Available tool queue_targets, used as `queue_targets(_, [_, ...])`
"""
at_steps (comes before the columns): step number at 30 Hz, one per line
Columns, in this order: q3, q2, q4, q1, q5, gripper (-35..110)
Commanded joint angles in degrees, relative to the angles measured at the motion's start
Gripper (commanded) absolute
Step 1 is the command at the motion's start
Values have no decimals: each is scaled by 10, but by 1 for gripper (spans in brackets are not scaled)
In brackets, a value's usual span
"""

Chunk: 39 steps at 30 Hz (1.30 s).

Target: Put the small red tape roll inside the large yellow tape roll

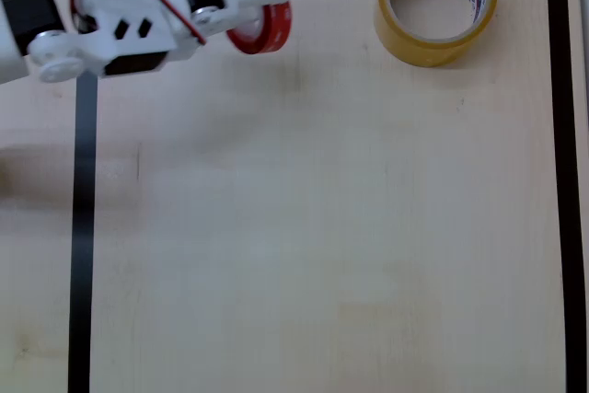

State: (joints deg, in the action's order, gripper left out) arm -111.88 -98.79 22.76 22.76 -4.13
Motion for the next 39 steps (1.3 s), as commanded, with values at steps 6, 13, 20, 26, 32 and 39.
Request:
queue_targets(6, [149, 61, -131, -6, -19, 0])
queue_targets(13, [282, 188, -178, -11, -20, 0])
queue_targets(20, [383, 240, -176, -26, -36, 0])
queue_targets(26, [423, 266, -176, -33, -40, 0])
queue_targets(32, [461, 303, -175, -33, -40, 0])
queue_targets(39, [515, 348, -172, -35, -40, 0])
